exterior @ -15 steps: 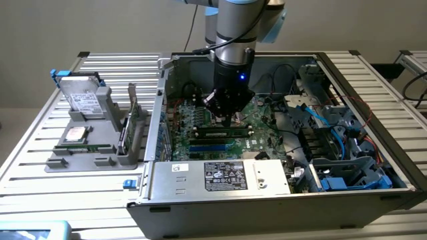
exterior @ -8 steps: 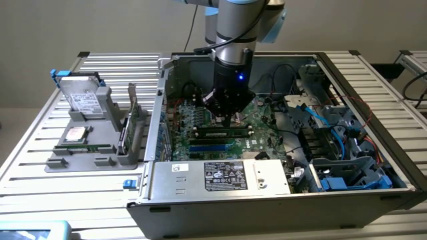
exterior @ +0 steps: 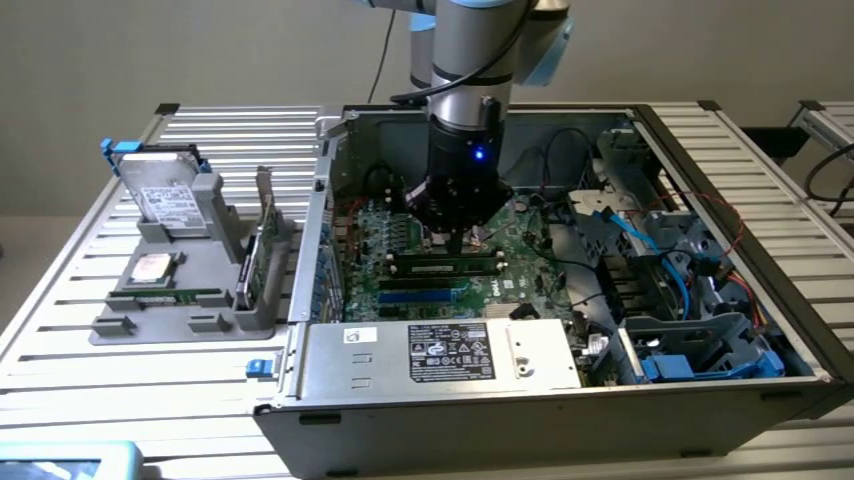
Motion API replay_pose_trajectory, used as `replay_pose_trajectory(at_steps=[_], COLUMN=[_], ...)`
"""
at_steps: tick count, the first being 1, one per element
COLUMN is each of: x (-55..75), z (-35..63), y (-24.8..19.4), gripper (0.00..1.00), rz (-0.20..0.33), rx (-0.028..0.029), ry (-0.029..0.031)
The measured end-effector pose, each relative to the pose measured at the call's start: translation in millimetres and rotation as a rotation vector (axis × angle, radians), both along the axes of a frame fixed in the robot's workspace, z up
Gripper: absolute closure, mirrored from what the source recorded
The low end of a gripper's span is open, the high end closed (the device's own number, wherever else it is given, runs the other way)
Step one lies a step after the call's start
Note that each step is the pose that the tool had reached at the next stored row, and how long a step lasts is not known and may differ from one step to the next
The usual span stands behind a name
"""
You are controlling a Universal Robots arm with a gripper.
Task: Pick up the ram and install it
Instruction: 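Press down the ram until it locks into place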
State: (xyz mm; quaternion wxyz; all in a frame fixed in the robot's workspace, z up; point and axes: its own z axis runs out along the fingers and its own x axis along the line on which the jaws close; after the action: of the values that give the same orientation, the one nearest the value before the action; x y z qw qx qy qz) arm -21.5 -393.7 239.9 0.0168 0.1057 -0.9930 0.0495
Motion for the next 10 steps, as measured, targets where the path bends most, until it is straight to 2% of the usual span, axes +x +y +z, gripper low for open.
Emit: replay_pose_trajectory(at_steps=[4, 10], x=[0.0, 0.0], z=[0.0, 0.0], y=[0.0, 0.0], gripper=[0.89, 0.89], rz=[-0.045, -0.106], rx=[0.0000, -0.0004], ry=[-0.0099, -0.0120])
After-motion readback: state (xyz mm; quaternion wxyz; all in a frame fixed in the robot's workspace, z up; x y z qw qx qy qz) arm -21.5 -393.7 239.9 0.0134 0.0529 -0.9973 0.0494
